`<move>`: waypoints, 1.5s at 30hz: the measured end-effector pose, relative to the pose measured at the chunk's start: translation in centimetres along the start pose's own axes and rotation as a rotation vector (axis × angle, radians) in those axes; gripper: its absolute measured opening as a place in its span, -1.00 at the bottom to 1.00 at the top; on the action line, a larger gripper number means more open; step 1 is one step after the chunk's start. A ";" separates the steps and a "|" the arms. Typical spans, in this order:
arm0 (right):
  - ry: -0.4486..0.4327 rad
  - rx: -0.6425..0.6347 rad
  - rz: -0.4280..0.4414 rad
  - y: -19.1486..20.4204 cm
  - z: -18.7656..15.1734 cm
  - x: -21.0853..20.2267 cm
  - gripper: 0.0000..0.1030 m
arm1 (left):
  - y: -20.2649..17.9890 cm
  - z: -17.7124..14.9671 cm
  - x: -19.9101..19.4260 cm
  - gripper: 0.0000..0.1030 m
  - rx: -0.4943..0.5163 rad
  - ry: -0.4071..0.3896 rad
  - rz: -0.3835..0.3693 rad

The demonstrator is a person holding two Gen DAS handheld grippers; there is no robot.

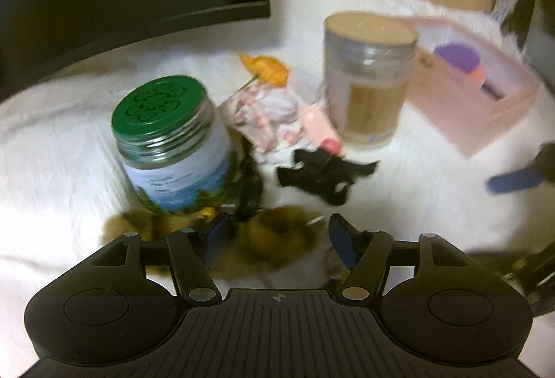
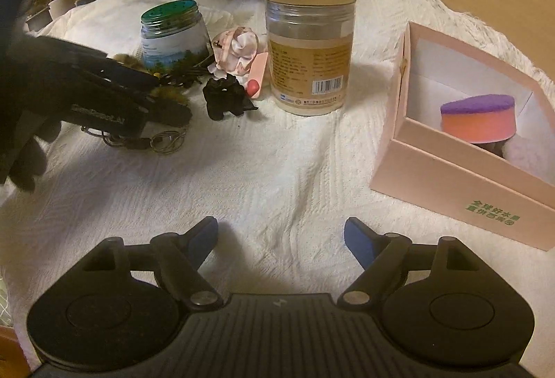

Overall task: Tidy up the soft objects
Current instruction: 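Grasp the leopard fur keychain with the left tool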

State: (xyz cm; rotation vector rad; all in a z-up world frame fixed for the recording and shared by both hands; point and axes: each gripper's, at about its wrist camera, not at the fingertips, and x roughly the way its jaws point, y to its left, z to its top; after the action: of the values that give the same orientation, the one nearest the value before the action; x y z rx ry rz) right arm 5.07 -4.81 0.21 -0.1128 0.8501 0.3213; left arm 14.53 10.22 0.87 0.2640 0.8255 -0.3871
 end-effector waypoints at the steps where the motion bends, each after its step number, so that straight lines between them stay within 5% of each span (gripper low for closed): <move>1: -0.004 0.000 -0.001 0.0 -0.1 0.0 0.58 | 0.4 0.1 0.1 0.32 0.002 0.010 -0.011; 6: -0.010 0.011 -0.010 0.0 -0.5 0.0 0.80 | 1.3 -0.5 -0.4 0.12 -0.021 0.041 -0.058; 8: -0.010 0.010 -0.003 -0.1 -0.6 0.1 0.88 | 1.3 -0.8 -1.1 -0.26 -0.053 0.043 -0.060; 12: -0.015 0.000 0.000 0.0 -0.8 0.1 0.93 | 0.7 -1.3 -2.8 -0.55 -0.124 0.053 -0.158; 17: -0.019 -0.001 -0.001 0.1 -0.8 0.2 0.95 | -1.3 -2.0 -5.2 -0.56 -0.084 0.003 -0.229; 22: -0.018 0.002 -0.002 0.1 -0.8 0.2 0.95 | -2.8 -0.8 -7.5 -0.53 0.082 -0.107 -0.238; 31: -0.013 0.002 -0.003 0.2 -1.3 -0.2 0.97 | -4.9 1.0 -1.9 -0.43 0.381 0.109 -0.187; 39: 0.017 0.016 -0.009 0.3 -1.4 -0.6 1.00 | -2.9 0.8 -1.2 -0.41 0.315 0.131 -0.217; 45: 0.028 -0.017 0.012 0.2 -1.1 -0.5 0.99 | -2.3 1.5 0.1 -0.20 0.216 0.163 -0.257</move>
State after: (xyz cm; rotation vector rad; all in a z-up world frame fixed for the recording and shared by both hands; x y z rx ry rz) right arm 3.94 -5.00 -0.10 -0.1281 0.8765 0.3386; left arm 14.58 7.54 1.58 0.3958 0.9825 -0.7053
